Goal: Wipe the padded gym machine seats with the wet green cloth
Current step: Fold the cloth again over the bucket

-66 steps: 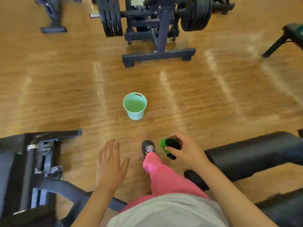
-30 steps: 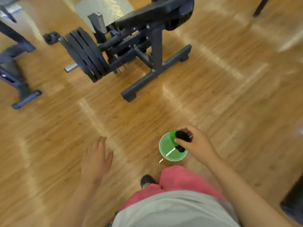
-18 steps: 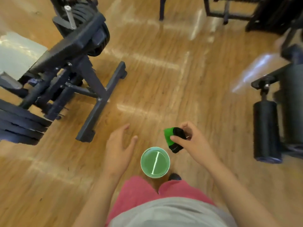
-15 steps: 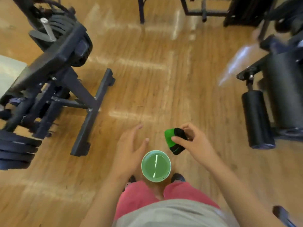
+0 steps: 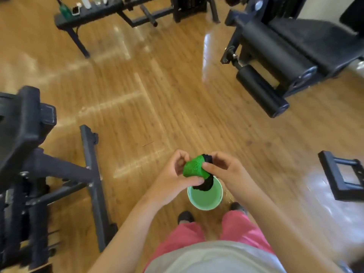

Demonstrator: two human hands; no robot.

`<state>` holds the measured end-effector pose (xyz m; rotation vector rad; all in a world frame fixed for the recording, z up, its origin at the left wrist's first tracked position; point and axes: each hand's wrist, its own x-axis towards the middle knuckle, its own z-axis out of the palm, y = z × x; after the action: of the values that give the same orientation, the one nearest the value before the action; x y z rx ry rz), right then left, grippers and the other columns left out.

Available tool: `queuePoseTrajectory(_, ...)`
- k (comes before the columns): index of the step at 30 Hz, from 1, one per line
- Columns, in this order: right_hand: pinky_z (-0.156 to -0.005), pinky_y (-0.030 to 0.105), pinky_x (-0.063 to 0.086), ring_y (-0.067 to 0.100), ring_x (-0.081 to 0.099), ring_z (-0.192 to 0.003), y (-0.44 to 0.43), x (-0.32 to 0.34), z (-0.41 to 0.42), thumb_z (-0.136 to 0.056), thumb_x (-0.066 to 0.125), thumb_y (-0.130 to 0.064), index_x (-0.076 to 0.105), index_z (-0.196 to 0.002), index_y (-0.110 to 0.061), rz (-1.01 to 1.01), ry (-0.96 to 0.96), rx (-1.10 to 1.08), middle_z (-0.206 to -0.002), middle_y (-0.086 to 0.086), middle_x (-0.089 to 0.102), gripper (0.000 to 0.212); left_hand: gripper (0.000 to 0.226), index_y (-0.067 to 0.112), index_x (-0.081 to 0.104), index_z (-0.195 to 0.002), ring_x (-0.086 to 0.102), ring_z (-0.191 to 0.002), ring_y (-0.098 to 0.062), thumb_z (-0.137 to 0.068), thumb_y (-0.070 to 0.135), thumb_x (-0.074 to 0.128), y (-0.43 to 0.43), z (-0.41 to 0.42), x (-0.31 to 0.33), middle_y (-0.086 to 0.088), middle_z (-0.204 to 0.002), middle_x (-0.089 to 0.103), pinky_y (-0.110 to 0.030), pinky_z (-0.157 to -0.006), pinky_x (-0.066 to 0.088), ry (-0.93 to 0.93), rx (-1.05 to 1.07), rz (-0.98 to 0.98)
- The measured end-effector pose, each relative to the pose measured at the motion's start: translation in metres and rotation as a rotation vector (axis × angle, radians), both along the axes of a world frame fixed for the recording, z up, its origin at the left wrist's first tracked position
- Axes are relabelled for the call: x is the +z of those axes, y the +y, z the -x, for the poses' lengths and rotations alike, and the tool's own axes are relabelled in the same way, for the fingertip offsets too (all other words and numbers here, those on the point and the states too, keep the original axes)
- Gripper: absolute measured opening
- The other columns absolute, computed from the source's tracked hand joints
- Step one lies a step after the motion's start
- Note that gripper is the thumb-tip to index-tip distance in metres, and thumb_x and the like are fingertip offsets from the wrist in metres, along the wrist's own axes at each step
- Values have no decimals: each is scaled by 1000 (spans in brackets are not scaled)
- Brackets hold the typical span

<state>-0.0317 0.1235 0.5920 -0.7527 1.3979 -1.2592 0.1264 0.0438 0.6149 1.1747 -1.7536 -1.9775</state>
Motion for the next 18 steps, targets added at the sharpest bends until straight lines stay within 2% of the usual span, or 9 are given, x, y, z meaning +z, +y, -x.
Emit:
queuePoseTrajectory(2, -66, 14, 44, 0, 59, -68, 11, 5, 1, -90, 63, -7, 64, -85, -9, 13, 23, -73, -70, -11, 65, 6, 38, 12, 47, -95, 61, -79, -11, -75, 0, 77, 7, 8, 3, 2, -84, 61, -26, -73, 51, 26, -16, -37)
queuePoseTrajectory(4, -67, 16, 45, 2, 60, -68, 23, 8, 7, -90, 64, -7, 61, -86, -7, 28, 35, -146, -71, -9, 66, 5, 35, 10, 52, -104, 64, -84, -11, -78, -1, 74, 16, 19, 4, -1, -93, 67, -23, -75, 52, 24, 1, -34)
queuePoseTrajectory(6, -64, 17, 46, 4, 61, -66, 34, 15, 19, -88, 66, -7, 60, -86, -5, 33, 42, -208, -70, -6, 66, 7, 34, 5, 57, -107, 64, -82, -8, -78, -1, 74, 25, 32, 5, -2, -94, 68, -19, -73, 52, 12, 34, -27)
queuePoseTrajectory(10, -58, 16, 46, 5, 61, -63, 62, 21, 38, -88, 66, -8, 59, -83, -5, 21, 74, -267, -68, -4, 67, 9, 25, 0, 59, -95, 58, -66, -7, -75, -1, 75, 44, 57, 6, -1, -75, 61, -14, -58, 45, -22, 67, 9)
queuePoseTrajectory(12, -57, 20, 49, 11, 63, -64, 74, 18, 42, -88, 66, -7, 58, -84, -3, 18, 89, -326, -72, 1, 68, 10, 25, 3, 57, -89, 54, -61, -3, -74, 1, 77, 50, 68, 7, 3, -70, 58, -12, -56, 42, -43, 80, 93)
queuePoseTrajectory(14, -56, 25, 52, 15, 65, -65, 81, 16, 46, -89, 64, -4, 57, -85, 0, 10, 65, -390, -73, 6, 68, 9, 28, 7, 59, -92, 58, -64, 0, -73, 5, 79, 53, 76, 12, 6, -73, 61, -10, -59, 43, -53, 66, 142)
queuePoseTrajectory(18, -59, 26, 57, 17, 70, -71, 87, 23, 62, -91, 60, -4, 61, -93, 0, -5, -12, -462, -76, 5, 72, 5, 38, 13, 63, -106, 69, -88, -11, -69, 14, 75, 54, 79, 19, 2, -95, 72, -22, -72, 53, 100, 9, -146)
